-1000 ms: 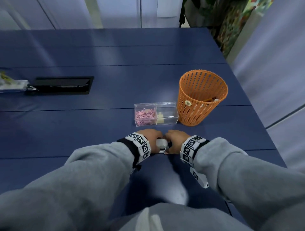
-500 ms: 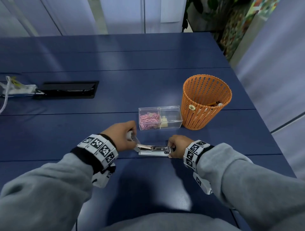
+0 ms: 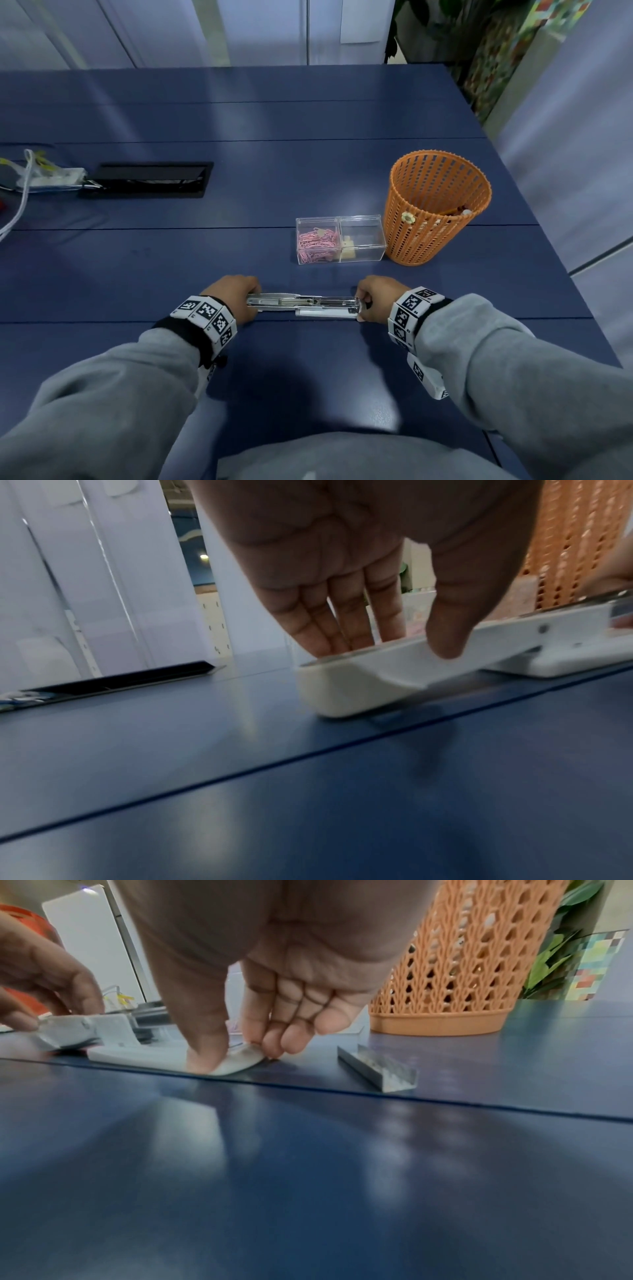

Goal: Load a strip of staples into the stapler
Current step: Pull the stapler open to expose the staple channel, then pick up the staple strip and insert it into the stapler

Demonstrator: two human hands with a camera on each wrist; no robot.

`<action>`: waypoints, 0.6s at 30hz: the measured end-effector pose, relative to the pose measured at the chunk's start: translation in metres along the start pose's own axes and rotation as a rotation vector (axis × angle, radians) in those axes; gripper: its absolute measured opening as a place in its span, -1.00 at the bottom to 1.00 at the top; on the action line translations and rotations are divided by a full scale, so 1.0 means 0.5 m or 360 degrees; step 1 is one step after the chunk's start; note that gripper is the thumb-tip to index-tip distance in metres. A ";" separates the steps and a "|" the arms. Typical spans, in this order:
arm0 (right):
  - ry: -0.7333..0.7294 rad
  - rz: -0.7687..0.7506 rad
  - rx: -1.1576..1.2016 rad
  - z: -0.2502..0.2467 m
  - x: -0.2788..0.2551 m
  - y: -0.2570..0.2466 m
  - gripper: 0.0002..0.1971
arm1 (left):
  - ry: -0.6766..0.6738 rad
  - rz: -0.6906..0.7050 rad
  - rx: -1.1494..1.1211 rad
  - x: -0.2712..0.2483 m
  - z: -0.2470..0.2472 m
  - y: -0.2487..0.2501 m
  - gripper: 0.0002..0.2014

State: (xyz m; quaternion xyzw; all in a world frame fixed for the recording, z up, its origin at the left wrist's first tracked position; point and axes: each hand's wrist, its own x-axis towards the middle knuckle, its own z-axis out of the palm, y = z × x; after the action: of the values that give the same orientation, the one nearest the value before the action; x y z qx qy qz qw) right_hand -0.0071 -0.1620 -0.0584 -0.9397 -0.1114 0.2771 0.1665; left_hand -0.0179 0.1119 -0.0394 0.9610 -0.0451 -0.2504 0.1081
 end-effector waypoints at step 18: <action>0.0131 0.0371 0.0064 -0.070 -0.049 0.123 -0.66 | -0.0156 0.0411 -0.0096 0.054 0.056 0.110 -0.55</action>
State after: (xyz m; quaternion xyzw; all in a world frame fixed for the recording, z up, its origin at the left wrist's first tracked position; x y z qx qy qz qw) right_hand -0.0002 -0.2346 -0.0419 -0.9533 0.0110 0.2579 0.1565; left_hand -0.0101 0.0492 -0.0631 0.9302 -0.1661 -0.2823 0.1658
